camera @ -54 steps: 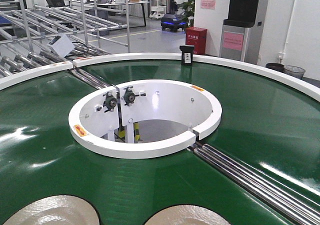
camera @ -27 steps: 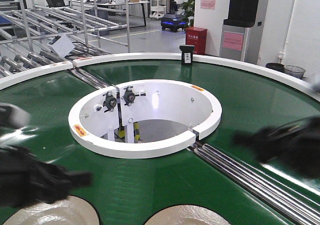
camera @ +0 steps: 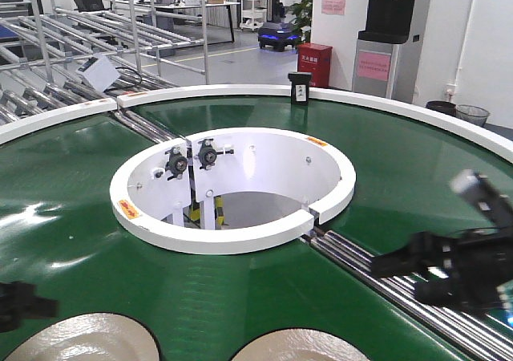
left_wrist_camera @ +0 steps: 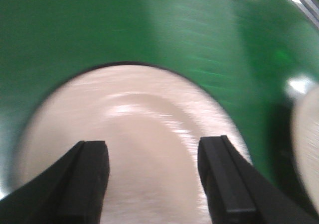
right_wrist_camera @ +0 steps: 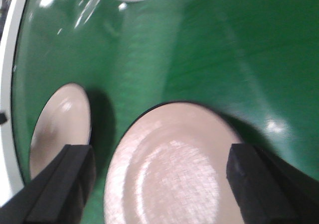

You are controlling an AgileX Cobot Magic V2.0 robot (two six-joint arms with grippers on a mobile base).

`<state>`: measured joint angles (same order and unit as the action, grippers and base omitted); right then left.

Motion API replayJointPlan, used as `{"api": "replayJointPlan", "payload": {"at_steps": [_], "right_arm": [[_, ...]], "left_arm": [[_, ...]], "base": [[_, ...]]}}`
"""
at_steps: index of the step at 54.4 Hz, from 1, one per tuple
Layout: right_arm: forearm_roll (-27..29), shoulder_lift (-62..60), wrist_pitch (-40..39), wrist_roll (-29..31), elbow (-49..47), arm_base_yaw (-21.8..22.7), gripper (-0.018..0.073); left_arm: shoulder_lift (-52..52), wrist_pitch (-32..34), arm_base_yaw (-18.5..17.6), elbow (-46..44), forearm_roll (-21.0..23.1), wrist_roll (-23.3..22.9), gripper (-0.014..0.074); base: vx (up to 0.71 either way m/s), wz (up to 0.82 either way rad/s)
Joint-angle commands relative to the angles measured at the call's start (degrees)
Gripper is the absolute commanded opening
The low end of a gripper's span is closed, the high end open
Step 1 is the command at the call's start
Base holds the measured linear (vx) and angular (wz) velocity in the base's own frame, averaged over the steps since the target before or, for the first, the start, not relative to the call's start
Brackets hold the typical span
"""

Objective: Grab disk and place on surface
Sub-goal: 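Lower both grippers to the rims of two cream plates on the conveyor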

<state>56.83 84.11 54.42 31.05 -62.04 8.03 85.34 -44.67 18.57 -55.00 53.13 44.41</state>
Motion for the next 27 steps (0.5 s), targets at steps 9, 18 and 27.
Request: {"api": "replayJointPlan", "payload": {"at_steps": [9, 18, 27], "right_arm": [[6.0, -1.89, 1.75, 2.29, -2.05, 5.8, 0.0587], [8.79, -1.89, 0.57, 5.29, -2.05, 5.8, 0.0587], [10.45, -1.89, 0.29, 6.26, -2.05, 5.8, 0.0587]], "left_arm": [[5.95, 1.51, 8.08, -1.97, 2.41, 2.33, 0.0498], [12.76, -0.31, 8.01, -1.97, 6.18, 8.07, 0.0498], [18.76, -7.27, 7.89, -1.97, 11.86, 14.71, 0.0482]], "base": [[0.0, 0.0], [0.0, 0.0], [0.0, 0.0]]}}
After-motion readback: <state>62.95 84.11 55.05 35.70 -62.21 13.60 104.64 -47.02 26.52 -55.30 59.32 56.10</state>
